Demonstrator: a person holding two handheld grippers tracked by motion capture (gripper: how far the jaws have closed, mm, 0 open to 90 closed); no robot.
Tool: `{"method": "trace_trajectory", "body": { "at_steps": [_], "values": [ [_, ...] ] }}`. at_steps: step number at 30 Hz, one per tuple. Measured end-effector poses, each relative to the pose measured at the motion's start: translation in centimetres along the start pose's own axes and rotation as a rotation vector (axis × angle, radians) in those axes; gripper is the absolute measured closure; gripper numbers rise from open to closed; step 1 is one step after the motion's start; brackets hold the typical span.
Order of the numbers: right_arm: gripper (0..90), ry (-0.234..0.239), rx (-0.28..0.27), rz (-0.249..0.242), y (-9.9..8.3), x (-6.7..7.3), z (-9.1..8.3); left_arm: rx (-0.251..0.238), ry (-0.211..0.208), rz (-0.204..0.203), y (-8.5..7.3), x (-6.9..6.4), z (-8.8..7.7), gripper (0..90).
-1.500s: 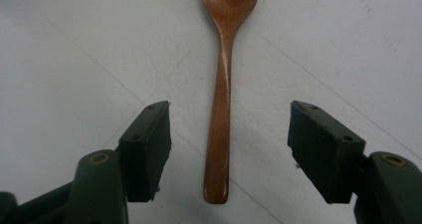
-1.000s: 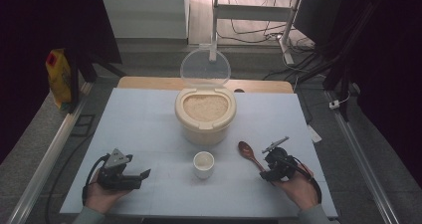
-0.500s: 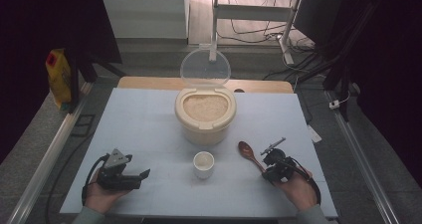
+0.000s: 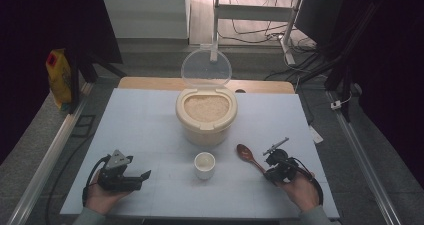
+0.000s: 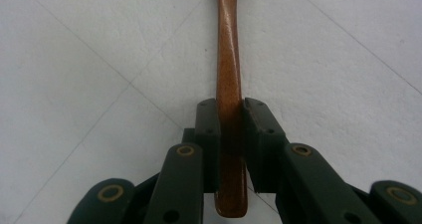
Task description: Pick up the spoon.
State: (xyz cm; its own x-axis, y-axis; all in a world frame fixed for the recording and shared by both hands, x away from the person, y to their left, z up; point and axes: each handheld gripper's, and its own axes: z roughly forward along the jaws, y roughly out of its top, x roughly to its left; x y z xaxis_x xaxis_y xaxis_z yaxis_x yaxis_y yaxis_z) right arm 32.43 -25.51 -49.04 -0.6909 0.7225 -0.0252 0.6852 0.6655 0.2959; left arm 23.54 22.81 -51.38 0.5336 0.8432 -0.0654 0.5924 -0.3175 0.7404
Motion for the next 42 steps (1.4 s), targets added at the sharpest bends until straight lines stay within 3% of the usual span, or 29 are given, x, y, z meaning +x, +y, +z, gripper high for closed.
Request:
{"method": "trace_trajectory", "body": {
  "at_steps": [11, 21, 28, 37, 42],
  "values": [
    [77.8, 0.019, -0.08, 0.014, -0.5, -0.6, -1.7, 0.003, 0.002, 0.005, 0.0, 0.0, 0.0, 15.5],
    [77.8, 0.048, -0.182, -0.015, -0.6, -0.1, -4.4, 0.006, 0.001, 0.004, 0.0, 0.0, 0.1, 15.5],
    [77.8, 0.085, -0.256, -0.059, -0.5, 0.7, -6.4, 0.007, -0.001, 0.005, 0.0, 0.0, 0.1, 15.5],
    [77.8, 0.128, -0.299, -0.13, -0.2, 1.9, -7.3, 0.007, 0.002, 0.003, 0.0, 0.0, 0.2, 15.5],
    [77.8, 0.145, -0.316, -0.179, 0.4, 3.2, -7.8, 0.01, -0.002, 0.002, 0.0, 0.1, 0.2, 15.5]
  ]
}}
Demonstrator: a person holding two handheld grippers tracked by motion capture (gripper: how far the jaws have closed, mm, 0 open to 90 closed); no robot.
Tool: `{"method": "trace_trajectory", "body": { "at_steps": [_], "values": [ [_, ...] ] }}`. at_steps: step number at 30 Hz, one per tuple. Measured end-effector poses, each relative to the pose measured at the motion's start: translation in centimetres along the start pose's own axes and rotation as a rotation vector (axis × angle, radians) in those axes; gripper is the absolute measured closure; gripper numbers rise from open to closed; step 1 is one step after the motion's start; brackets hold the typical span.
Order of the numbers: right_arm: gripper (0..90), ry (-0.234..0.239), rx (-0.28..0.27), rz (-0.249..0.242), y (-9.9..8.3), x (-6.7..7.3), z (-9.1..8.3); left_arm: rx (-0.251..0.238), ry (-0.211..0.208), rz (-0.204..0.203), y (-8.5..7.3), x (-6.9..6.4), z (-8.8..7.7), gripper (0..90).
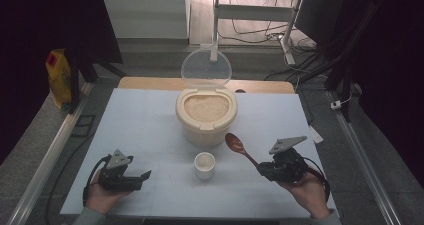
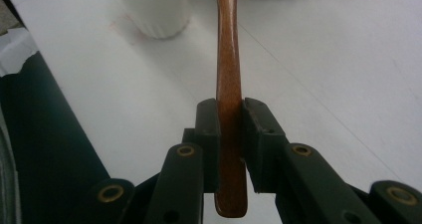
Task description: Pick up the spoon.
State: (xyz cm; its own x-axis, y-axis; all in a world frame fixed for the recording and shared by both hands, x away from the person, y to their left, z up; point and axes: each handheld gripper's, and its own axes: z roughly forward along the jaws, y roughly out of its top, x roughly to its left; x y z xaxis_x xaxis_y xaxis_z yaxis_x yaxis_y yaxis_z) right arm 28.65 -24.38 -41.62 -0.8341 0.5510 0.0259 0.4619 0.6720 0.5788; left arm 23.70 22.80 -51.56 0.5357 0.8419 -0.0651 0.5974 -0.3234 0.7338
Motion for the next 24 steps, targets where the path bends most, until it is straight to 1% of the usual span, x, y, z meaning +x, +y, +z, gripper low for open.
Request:
{"method": "trace_trajectory", "body": {
  "at_steps": [1, 4, 6, 8, 10, 13, 17, 18, 24],
  "values": [
    [77.8, 0.0, 0.0, 0.0, 0.0, 0.0, 0.0, 0.0, -0.001, -0.001, 0.0, 0.0, 0.0, 15.5],
    [77.8, 0.02, -0.009, -0.014, 0.5, 0.5, 0.2, 0.005, -0.003, -0.004, 0.0, 0.0, 0.2, 15.4],
    [77.8, 0.032, -0.01, -0.034, 1.0, 0.9, 0.4, 0.004, -0.005, -0.002, 0.0, -0.1, 0.2, 15.3],
    [77.8, 0.034, -0.011, -0.04, 1.1, 1.1, 0.5, 0.002, -0.005, 0.0, 0.1, -0.1, 0.2, 15.4],
    [77.8, 0.036, -0.013, -0.057, 1.5, 1.3, 0.7, 0.0, -0.005, 0.0, 0.1, -0.1, 0.1, 15.4],
    [77.8, 0.046, -0.007, -0.075, 2.0, 1.7, 1.1, -0.006, -0.01, 0.0, 0.2, -0.2, 0.1, 15.4],
    [77.8, 0.069, -0.004, -0.097, 2.9, 2.0, 1.9, -0.007, -0.012, 0.012, 0.3, -0.2, 0.0, 15.3],
    [77.8, 0.069, -0.004, -0.097, 2.9, 2.0, 1.9, -0.008, -0.015, 0.011, 0.3, -0.2, 0.0, 15.3],
    [77.8, 0.09, 0.004, -0.133, 4.1, 2.7, 2.8, -0.002, -0.022, 0.003, 0.2, 0.1, 0.2, 15.4]
  ]
}}
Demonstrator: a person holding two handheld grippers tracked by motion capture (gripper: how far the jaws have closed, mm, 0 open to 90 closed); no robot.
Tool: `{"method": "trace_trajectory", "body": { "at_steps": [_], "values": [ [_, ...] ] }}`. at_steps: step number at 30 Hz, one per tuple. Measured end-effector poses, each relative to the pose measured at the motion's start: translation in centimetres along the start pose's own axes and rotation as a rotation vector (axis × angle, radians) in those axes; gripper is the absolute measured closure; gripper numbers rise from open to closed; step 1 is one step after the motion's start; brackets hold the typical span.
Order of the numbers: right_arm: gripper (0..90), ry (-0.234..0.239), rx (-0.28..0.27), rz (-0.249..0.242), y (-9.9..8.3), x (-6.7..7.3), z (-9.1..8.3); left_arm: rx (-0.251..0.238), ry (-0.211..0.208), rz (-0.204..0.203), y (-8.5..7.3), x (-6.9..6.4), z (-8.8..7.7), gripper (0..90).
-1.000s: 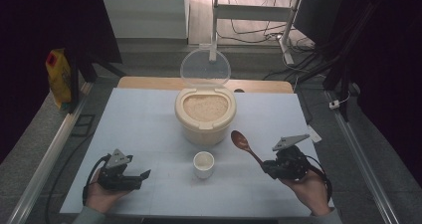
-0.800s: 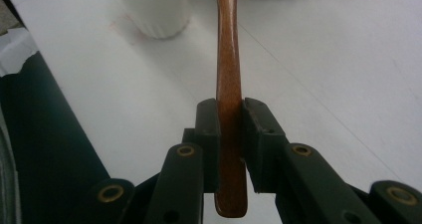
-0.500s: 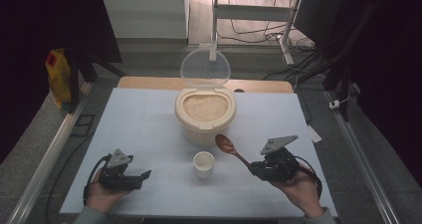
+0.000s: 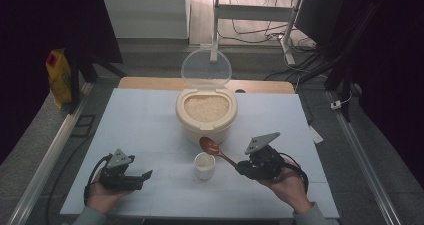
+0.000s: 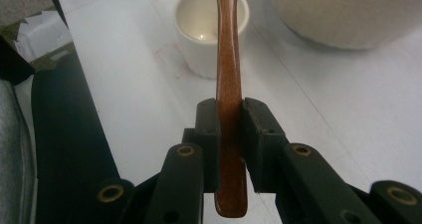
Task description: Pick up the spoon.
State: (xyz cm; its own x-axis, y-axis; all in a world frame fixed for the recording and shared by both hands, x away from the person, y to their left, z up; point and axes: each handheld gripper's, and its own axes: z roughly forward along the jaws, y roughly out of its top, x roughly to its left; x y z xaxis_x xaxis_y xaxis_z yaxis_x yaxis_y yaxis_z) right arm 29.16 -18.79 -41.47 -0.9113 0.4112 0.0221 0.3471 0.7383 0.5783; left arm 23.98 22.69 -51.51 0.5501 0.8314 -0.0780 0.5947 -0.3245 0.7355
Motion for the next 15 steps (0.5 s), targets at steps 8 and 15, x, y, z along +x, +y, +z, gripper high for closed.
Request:
{"method": "trace_trajectory", "body": {
  "at_steps": [8, 15],
  "values": [
    [77.8, 0.033, 0.018, -0.058, 1.4, 0.5, 1.7, -0.013, -0.017, 0.018, 0.3, -0.1, -0.2, 16.5],
    [77.8, 0.049, 0.032, -0.089, 1.9, 0.7, 2.6, -0.033, -0.036, 0.043, 0.9, -0.5, -0.9, 16.8]
  ]
}}
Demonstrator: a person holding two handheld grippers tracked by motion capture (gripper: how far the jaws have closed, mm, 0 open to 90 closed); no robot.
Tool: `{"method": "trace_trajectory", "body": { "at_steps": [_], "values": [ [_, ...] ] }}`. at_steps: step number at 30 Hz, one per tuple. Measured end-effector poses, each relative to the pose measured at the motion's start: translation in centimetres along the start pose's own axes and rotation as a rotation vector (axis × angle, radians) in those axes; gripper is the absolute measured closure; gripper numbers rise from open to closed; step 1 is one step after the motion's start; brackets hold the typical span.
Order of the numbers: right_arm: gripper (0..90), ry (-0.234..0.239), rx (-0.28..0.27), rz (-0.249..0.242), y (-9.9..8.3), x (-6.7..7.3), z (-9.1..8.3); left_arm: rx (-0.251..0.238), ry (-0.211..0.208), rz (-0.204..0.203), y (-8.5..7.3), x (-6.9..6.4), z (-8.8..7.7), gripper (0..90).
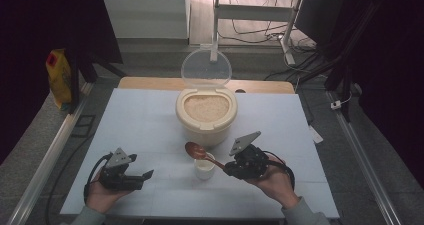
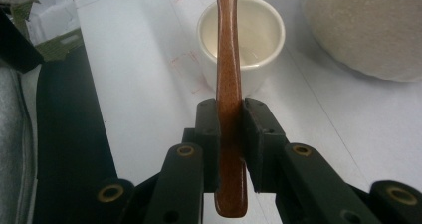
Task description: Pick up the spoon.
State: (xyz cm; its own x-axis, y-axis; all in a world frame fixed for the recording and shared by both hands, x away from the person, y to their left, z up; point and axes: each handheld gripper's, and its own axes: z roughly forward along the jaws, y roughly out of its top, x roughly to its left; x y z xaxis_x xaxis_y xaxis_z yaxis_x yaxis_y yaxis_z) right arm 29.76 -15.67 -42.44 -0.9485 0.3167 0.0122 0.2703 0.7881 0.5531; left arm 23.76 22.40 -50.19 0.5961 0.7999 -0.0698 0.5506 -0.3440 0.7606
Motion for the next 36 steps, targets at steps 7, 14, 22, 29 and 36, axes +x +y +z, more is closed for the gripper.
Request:
{"method": "trace_trajectory", "body": {
  "at_steps": [7, 14, 22, 29, 36],
  "values": [
    [77.8, 0.014, 0.015, -0.012, 0.3, 0.0, 0.5, -0.032, -0.051, 0.068, 2.0, -0.9, -1.3, 17.8],
    [77.8, 0.018, 0.02, -0.028, 0.6, 0.2, 0.8, -0.059, -0.097, 0.155, 4.8, -2.7, -2.1, 18.3],
    [77.8, 0.023, 0.031, -0.038, 0.8, 0.5, 1.1, -0.053, -0.142, 0.239, 7.4, -4.7, -1.7, 19.0],
    [77.8, 0.026, 0.042, -0.044, 1.0, 0.6, 1.3, -0.039, -0.169, 0.281, 8.7, -5.9, -1.1, 20.5],
    [77.8, 0.036, 0.049, -0.066, 1.4, 1.0, 1.6, -0.001, -0.204, 0.389, 10.9, -8.0, -0.4, 24.9]
  ]
}}
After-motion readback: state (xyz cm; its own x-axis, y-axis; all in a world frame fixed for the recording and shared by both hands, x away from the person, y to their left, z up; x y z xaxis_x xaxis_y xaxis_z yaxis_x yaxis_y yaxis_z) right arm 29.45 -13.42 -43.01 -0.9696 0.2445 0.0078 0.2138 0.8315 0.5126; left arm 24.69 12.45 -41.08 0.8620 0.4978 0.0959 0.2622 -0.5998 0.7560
